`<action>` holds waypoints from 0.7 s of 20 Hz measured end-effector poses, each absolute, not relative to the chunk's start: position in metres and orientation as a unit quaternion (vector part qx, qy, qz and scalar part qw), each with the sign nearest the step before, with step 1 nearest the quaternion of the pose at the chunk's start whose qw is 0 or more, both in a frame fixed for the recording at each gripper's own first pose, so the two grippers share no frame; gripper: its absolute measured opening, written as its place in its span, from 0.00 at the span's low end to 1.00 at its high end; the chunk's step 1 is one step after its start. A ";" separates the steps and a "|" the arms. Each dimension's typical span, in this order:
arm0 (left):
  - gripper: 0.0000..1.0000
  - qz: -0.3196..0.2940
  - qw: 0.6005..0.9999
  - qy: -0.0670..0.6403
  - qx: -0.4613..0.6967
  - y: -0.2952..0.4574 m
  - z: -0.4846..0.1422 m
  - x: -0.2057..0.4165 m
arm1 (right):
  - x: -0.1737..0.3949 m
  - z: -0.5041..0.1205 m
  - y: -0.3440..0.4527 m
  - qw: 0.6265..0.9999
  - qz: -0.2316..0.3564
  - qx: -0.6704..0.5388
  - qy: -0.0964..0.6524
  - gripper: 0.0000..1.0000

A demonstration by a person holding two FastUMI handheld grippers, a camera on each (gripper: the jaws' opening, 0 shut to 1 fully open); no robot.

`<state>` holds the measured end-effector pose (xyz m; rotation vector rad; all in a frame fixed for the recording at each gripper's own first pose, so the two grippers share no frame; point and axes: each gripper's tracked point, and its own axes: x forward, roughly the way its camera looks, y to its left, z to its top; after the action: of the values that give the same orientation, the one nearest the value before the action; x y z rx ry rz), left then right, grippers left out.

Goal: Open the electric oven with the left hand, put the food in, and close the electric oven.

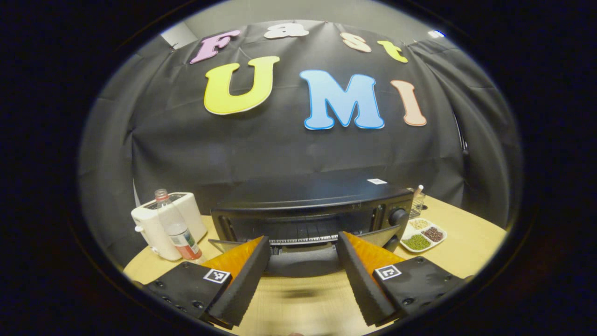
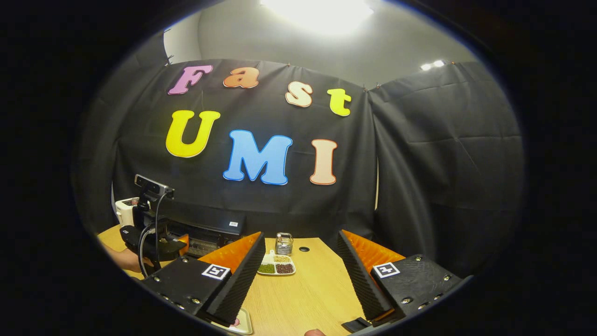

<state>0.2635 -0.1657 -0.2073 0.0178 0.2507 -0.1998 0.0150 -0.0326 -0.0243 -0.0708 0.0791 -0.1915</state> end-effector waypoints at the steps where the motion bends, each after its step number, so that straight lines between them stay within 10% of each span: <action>1: 0.96 -0.099 0.987 0.128 0.009 -0.166 -0.211 0.258 | 0.014 -0.026 -0.034 0.994 -0.093 -0.033 0.039 0.96; 14: 0.98 -0.082 0.978 0.192 0.006 -0.164 -0.271 0.204 | -0.006 -0.039 -0.050 0.995 -0.073 -0.023 0.057 0.96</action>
<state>0.2037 -0.1641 -0.2709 0.0125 0.3871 -0.1645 -0.0058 -0.0503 -0.0392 -0.0456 0.1148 -0.1467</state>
